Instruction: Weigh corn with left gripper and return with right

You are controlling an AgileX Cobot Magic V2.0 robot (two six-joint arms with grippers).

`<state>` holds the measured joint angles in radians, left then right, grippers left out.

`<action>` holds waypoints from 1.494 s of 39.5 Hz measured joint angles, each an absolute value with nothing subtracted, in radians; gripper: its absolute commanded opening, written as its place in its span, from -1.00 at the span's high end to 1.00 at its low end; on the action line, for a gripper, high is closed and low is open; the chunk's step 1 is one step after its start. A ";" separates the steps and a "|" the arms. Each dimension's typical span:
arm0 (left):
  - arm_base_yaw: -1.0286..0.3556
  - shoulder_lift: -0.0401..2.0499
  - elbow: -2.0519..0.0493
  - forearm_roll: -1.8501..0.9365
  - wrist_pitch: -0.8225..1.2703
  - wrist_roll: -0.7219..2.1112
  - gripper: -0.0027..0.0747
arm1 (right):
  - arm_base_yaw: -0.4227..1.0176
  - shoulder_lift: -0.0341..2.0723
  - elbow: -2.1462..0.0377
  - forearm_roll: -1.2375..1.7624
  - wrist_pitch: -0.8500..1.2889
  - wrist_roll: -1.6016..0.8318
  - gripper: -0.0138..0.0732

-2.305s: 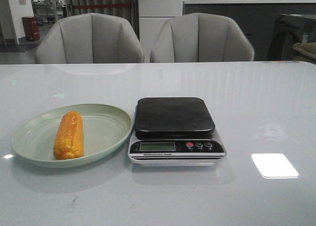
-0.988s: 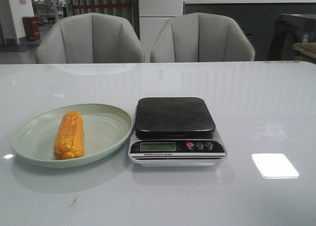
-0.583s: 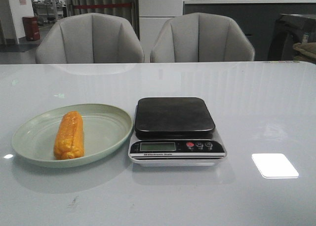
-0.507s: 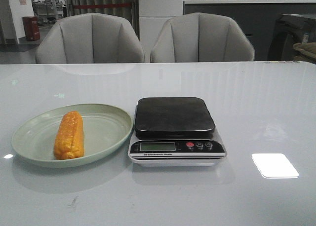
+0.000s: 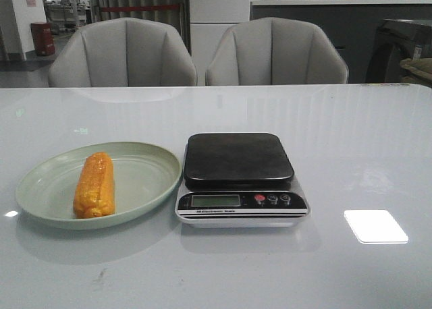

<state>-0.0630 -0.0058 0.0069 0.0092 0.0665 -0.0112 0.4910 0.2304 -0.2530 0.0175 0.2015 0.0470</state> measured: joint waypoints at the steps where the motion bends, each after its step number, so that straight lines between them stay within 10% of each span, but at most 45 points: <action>1: -0.046 -0.006 0.007 0.000 0.066 -0.011 0.64 | 0.491 0.230 -0.253 0.018 0.201 0.047 0.29; 59: 0.007 -0.006 0.007 -0.011 0.056 -0.011 0.64 | 0.491 0.230 -0.250 0.018 0.199 0.047 0.29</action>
